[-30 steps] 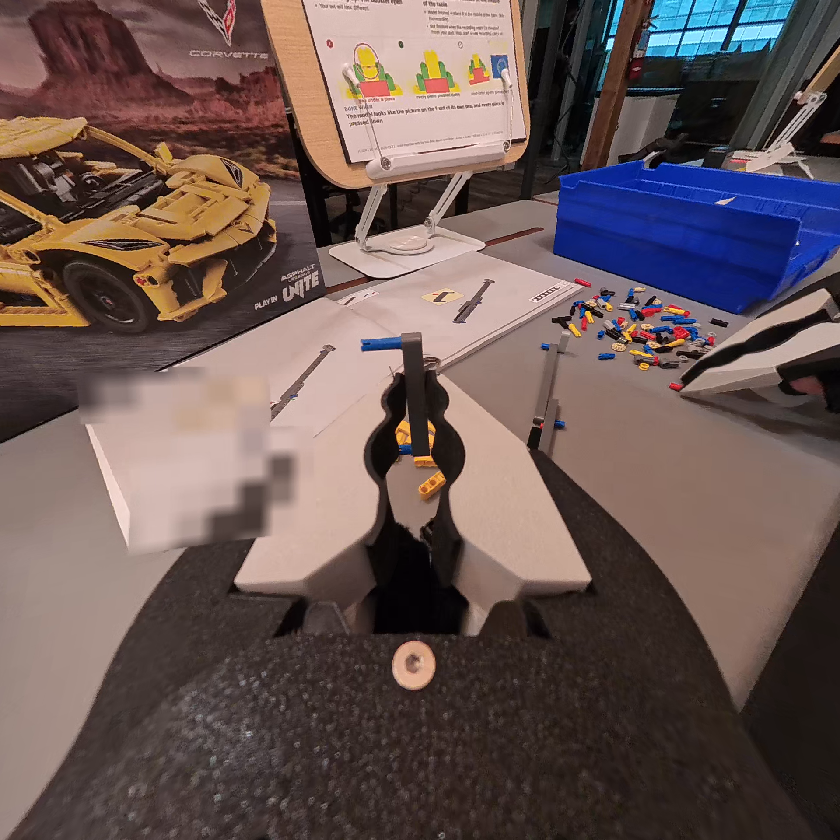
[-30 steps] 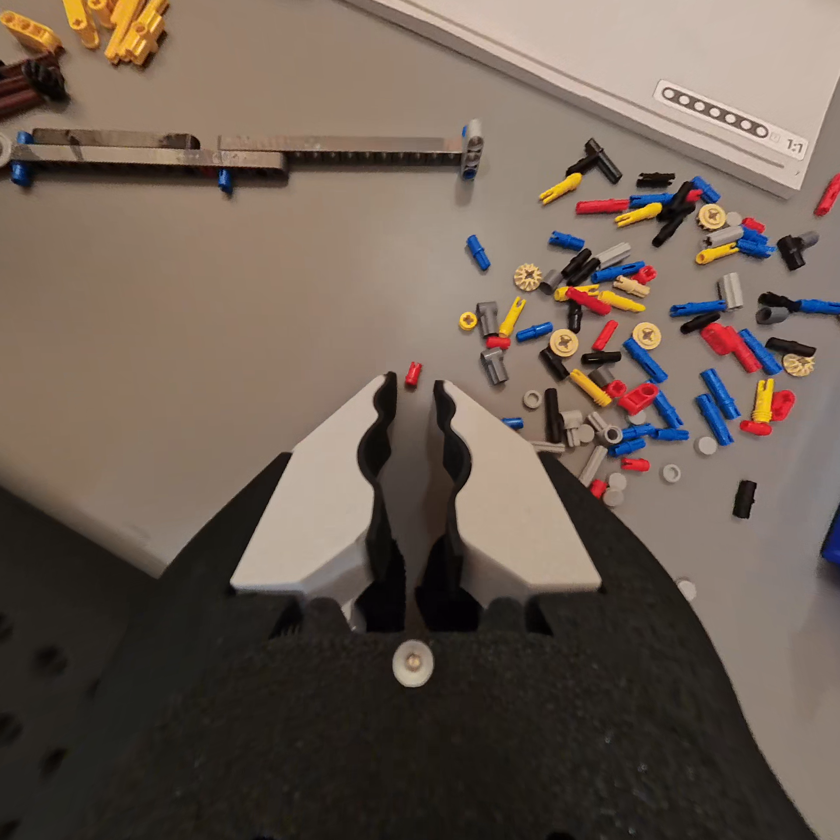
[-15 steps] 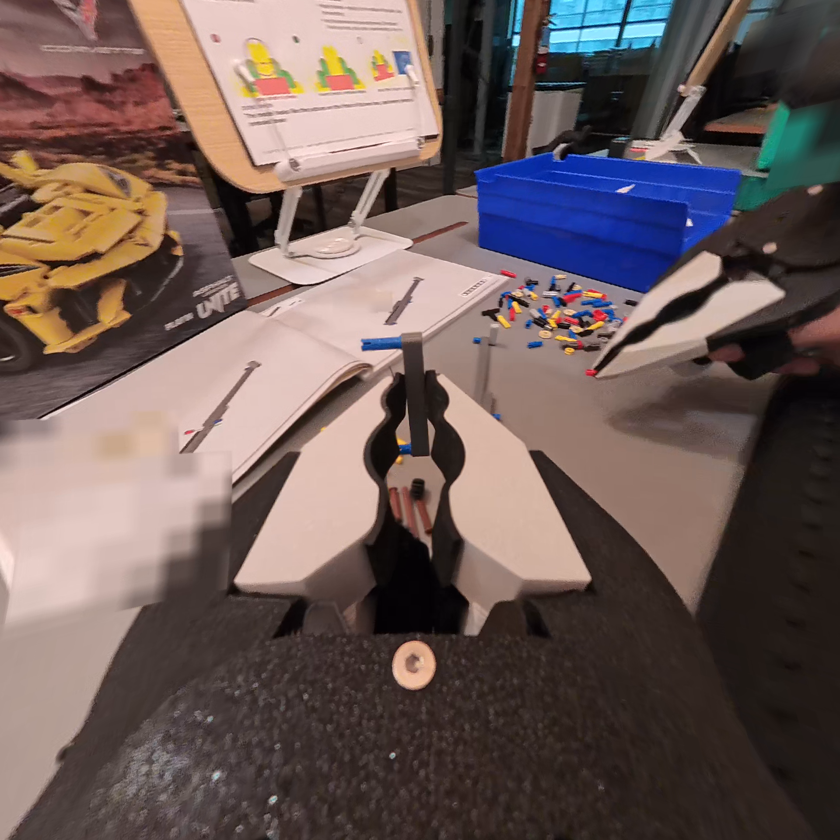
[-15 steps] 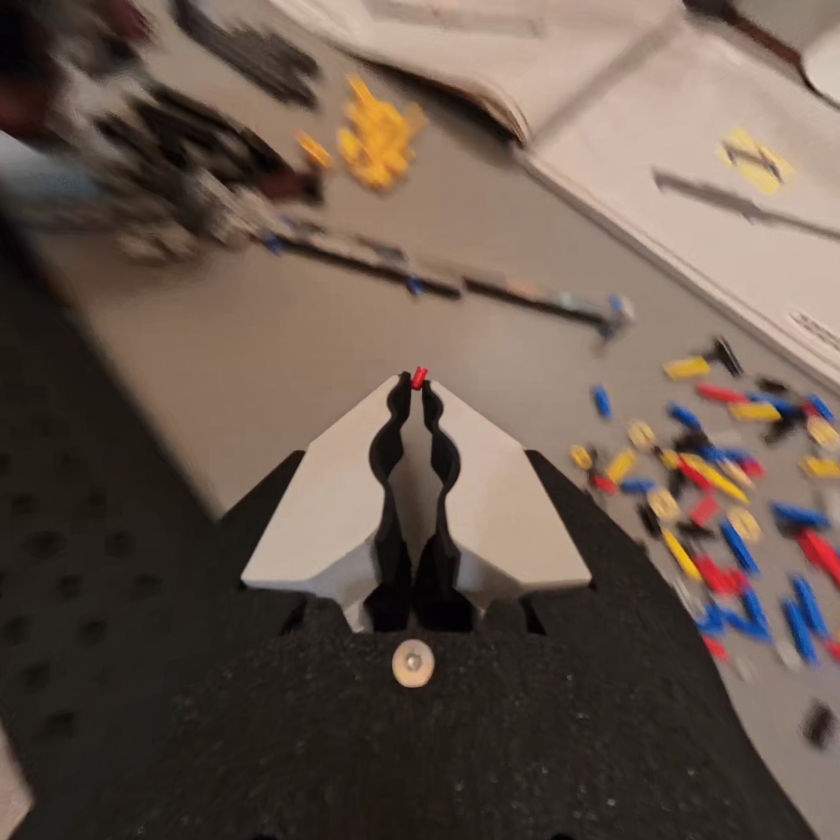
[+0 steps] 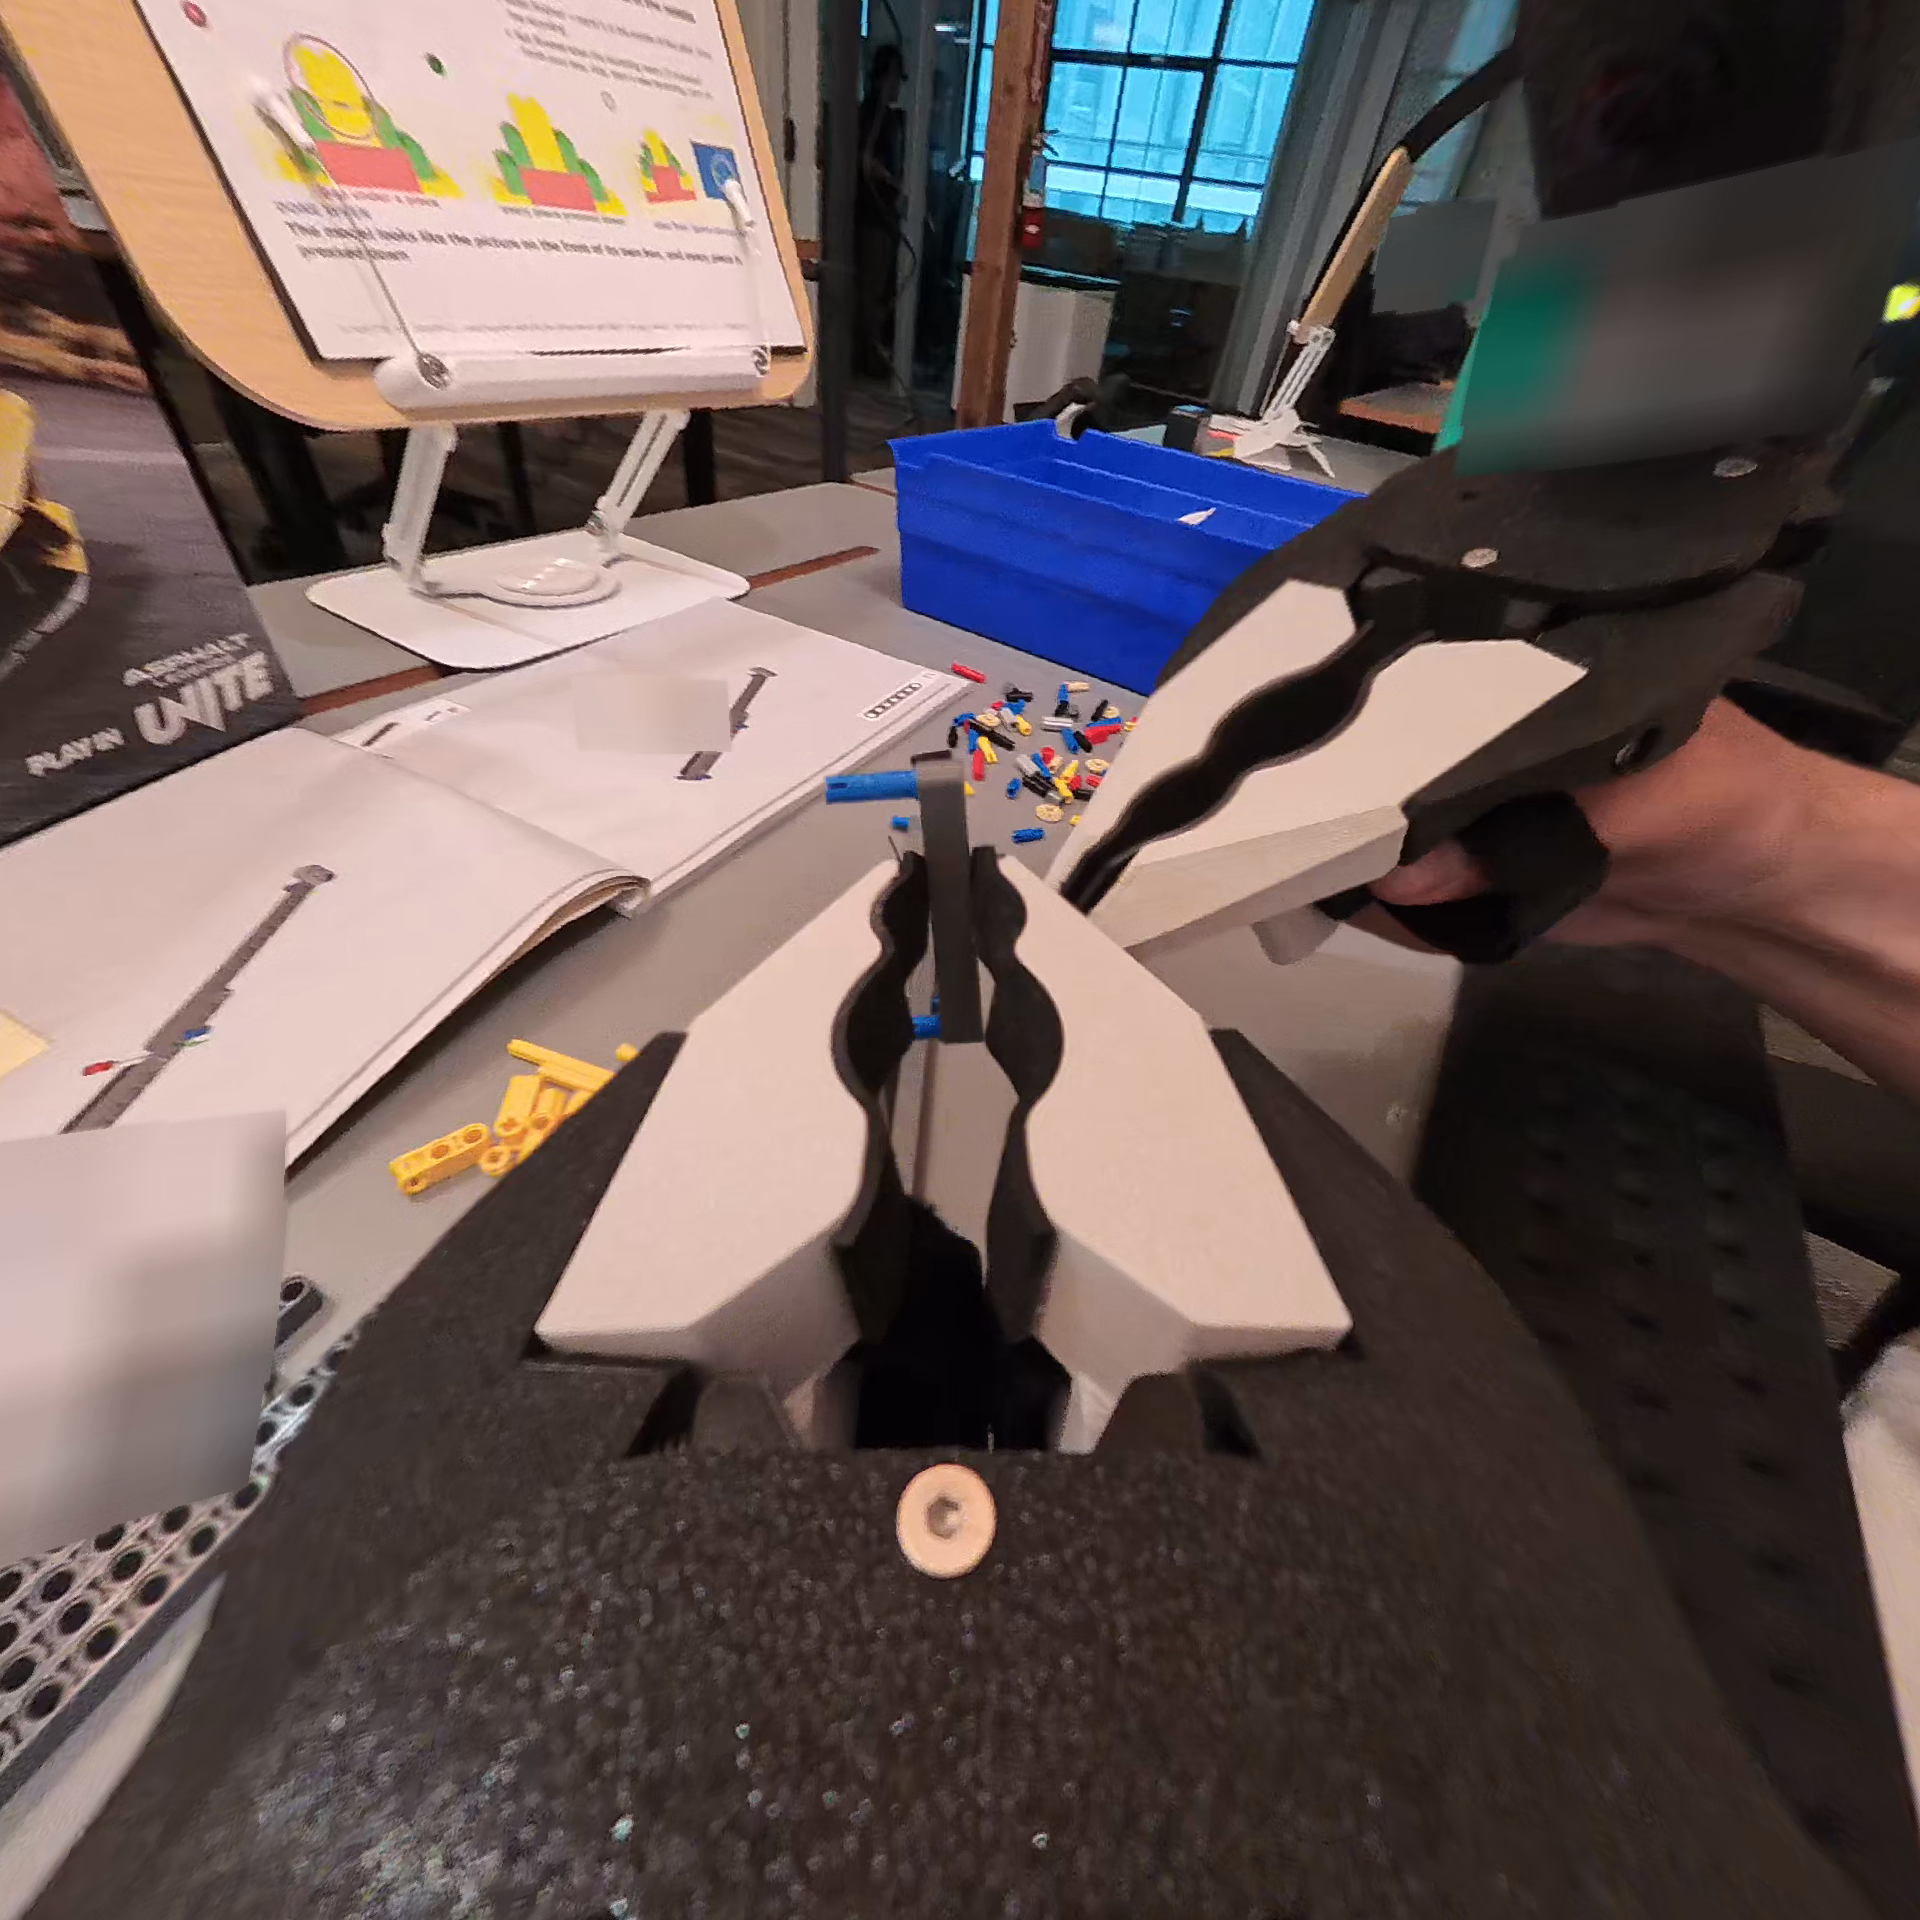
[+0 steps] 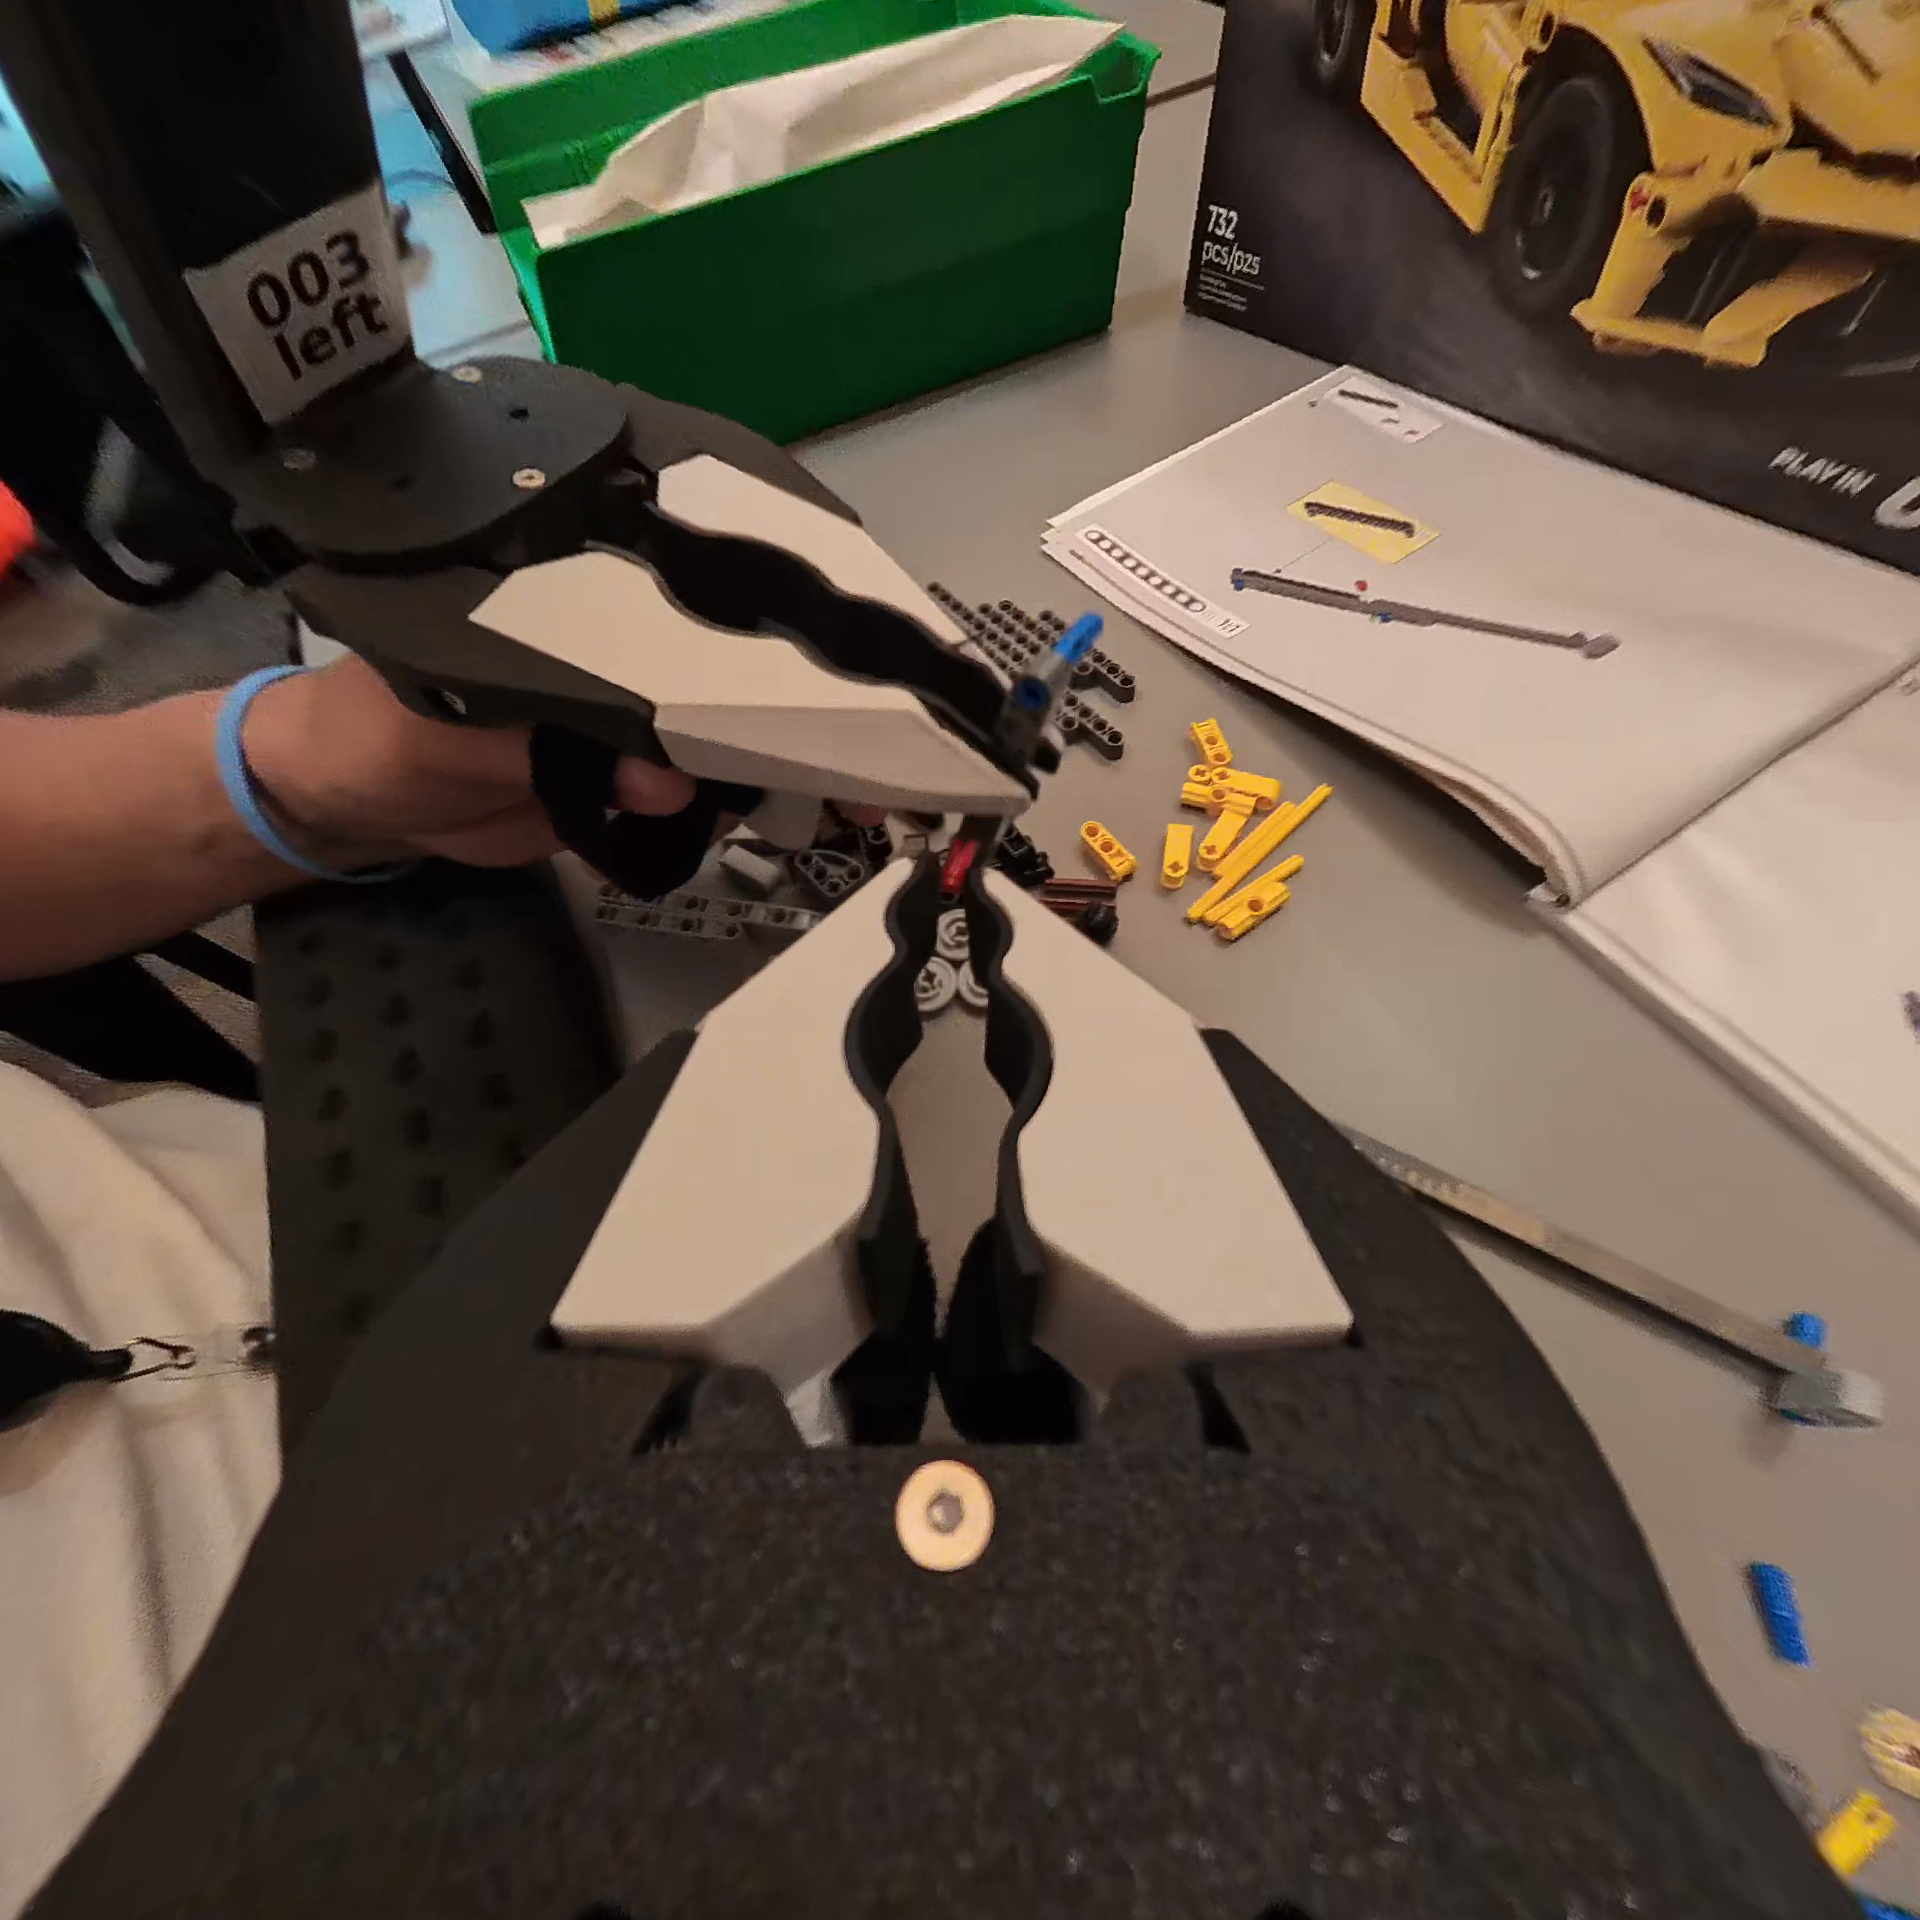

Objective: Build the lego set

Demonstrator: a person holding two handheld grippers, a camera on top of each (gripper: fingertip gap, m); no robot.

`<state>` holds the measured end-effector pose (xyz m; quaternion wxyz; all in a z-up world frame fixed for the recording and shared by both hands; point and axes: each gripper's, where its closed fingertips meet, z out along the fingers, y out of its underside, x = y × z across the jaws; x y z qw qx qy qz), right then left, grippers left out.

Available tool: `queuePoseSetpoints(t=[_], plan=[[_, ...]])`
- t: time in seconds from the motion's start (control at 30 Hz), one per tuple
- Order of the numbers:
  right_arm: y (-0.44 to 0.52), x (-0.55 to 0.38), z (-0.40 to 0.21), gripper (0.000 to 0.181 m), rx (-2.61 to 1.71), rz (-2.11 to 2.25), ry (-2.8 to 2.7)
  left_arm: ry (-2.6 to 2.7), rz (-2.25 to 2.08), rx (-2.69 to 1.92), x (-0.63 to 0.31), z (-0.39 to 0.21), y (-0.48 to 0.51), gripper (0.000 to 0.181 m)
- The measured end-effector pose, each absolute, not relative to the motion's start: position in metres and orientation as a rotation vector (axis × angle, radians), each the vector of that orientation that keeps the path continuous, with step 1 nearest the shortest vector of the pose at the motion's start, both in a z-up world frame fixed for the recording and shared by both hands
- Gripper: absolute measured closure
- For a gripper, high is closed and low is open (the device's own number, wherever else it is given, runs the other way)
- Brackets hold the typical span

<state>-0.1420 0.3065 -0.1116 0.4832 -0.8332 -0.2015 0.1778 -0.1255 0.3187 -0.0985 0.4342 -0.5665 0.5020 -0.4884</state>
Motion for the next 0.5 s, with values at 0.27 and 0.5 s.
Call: queuePoseSetpoints(t=[0.27,0.5], plan=[[0.306,-0.138,-0.102,0.177,-2.013,0.375,-0.489,1.272,-1.209,-1.396,-0.126,-0.099,0.315,0.175],[0.295,-0.108,-0.121,0.177,-2.152,0.262,-0.549,1.297,-1.147,-1.409,-0.125,-0.107,0.318,0.175]])
